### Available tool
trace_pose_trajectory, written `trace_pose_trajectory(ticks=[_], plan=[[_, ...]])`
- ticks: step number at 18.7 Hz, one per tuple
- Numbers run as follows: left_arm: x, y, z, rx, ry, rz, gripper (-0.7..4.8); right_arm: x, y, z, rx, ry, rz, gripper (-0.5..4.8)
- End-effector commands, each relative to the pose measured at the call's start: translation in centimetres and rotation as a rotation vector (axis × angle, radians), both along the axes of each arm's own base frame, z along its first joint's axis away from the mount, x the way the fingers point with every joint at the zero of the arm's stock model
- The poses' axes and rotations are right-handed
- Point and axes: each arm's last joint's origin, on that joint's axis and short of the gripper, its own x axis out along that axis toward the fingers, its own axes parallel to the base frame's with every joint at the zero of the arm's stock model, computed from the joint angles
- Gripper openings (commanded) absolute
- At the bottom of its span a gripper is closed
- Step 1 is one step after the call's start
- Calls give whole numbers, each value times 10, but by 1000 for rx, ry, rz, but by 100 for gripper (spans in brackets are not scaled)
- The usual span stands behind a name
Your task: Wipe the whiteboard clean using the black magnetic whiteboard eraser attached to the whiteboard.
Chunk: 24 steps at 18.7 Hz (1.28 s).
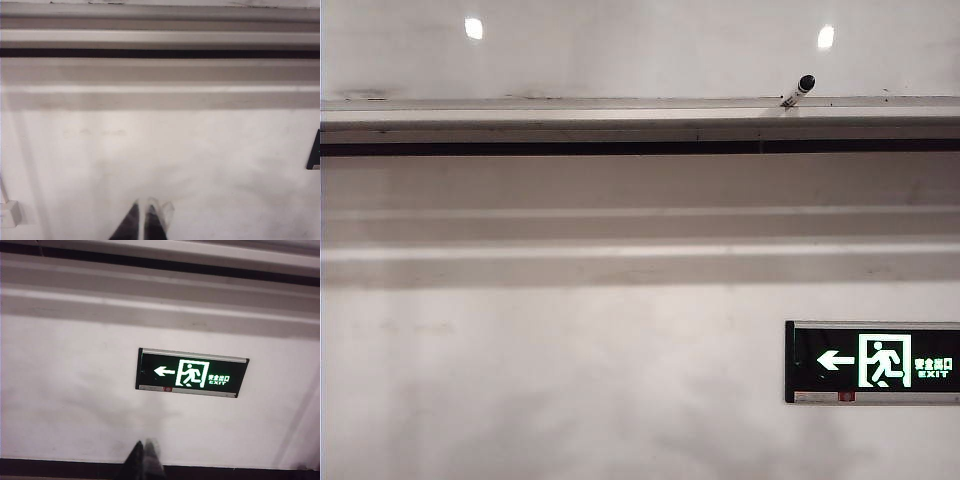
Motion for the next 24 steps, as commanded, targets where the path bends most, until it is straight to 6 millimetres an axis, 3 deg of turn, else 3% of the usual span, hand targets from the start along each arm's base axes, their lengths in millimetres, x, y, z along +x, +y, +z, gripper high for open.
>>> trace_pose_trajectory(ticks=[1, 7, 9, 13, 19, 21, 24], plan=[[0, 0, 2, 0, -17, -4, 20, 0, 0, 2, 4, -18, 2, -6], [0, 0, 2, -1, -22, -4, 20, 0, 0, 2, 4, -20, 2, -6], [-2, 0, 10, -6, -63, -5, -8, -3, 0, 15, 4, -58, 2, -6], [-13, 1, 48, -53, -156, 0, -6, -21, 0, 73, 5, -163, 0, -6], [-34, 3, 130, -108, -235, -12, -6, -33, 0, 176, 5, -274, 0, -6], [-27, 2, 173, -161, -242, -32, -6, -23, 0, 224, 4, -297, 8, -6], [-6, -2, 220, -179, -227, -114, -6, -11, 1, 265, -1, -324, 33, -6]])
